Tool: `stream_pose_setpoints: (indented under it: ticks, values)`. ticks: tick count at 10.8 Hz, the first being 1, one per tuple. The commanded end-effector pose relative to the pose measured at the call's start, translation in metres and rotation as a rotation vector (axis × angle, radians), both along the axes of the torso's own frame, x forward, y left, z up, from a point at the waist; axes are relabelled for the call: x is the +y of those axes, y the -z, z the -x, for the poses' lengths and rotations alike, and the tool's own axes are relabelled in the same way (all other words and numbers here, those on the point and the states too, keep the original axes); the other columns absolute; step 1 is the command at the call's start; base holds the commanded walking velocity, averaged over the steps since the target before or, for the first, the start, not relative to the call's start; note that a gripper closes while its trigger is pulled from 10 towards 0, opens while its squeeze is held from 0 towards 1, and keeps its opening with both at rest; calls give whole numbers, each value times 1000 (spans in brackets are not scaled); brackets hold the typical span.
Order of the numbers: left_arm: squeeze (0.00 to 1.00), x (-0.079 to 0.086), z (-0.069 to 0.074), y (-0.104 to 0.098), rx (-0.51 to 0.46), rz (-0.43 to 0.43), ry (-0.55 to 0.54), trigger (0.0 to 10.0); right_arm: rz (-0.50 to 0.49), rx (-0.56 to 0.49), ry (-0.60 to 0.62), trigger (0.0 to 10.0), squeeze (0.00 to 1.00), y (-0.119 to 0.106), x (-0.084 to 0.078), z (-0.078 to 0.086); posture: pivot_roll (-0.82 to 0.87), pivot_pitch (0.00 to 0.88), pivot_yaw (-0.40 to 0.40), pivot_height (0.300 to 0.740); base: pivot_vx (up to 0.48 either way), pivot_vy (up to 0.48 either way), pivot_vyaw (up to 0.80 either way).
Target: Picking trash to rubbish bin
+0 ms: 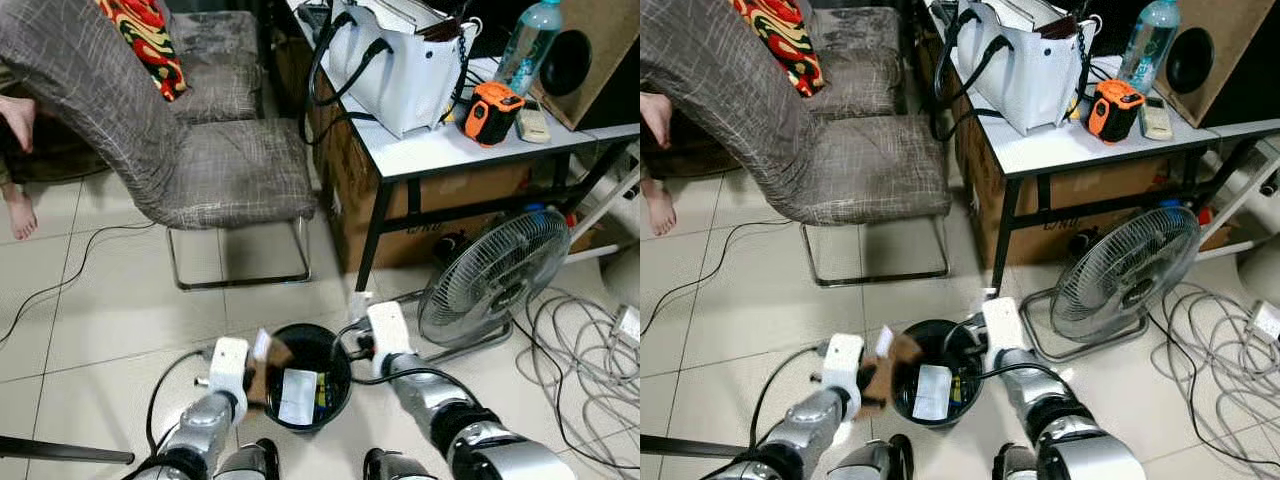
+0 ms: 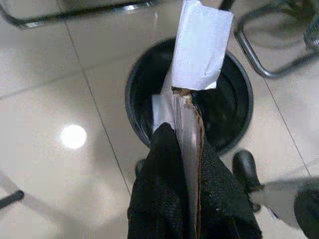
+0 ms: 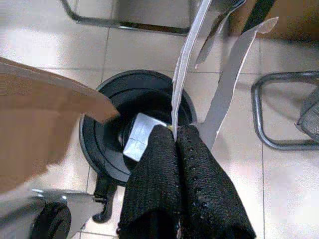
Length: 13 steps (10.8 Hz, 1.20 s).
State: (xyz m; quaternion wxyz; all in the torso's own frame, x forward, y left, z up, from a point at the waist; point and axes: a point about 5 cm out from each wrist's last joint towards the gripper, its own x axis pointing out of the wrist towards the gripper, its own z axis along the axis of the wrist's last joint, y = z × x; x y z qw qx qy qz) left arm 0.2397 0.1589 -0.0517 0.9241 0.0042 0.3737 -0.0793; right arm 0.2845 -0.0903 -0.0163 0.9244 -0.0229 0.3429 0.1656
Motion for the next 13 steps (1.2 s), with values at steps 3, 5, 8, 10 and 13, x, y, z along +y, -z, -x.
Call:
stream_pose_setpoints:
  ticks: [3,5,8,10,13]
  values:
    - [0,-16,9,7,68,28,91,10000,15,30,-20,10000,0,6,-2,7,-141,237,25,740,0,0,0]
    - [0,-30,8,7,71,38,147,10000,-10,88,-21,10000,0,12,-6,14,-166,257,32,740,0,0,0]
    - [0,-42,2,2,55,47,170,10000,-73,134,-41,10000,0,11,-20,14,-206,278,28,740,0,0,0]
    - [0,-49,-2,-1,29,88,152,10000,-57,127,-47,10000,0,8,-31,14,-241,291,22,740,0,0,0]
    - [0,-54,-12,-10,-51,77,114,10000,-60,107,-65,10000,0,2,-39,20,-282,304,17,740,0,0,0]
